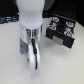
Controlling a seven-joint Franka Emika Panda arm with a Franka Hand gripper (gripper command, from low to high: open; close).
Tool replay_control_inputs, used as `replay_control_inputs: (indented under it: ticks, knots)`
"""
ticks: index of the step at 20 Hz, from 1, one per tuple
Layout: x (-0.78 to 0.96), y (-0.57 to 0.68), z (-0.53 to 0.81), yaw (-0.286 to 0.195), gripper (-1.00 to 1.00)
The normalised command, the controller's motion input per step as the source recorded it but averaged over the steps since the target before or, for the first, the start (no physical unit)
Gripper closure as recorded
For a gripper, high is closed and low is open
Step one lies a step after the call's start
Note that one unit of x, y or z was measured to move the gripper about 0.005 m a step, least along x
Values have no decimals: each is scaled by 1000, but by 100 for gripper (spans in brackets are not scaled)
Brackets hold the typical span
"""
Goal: Open the kcup holder, insert the kcup into the holder, and close the kcup holder
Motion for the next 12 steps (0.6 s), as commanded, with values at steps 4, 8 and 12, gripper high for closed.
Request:
replay_control_inputs:
  ticks: [4,8,12]
  knots:
    - [33,12,-22,-15,100]
    - [-16,48,-24,5,100]
    - [39,39,6,-5,100]
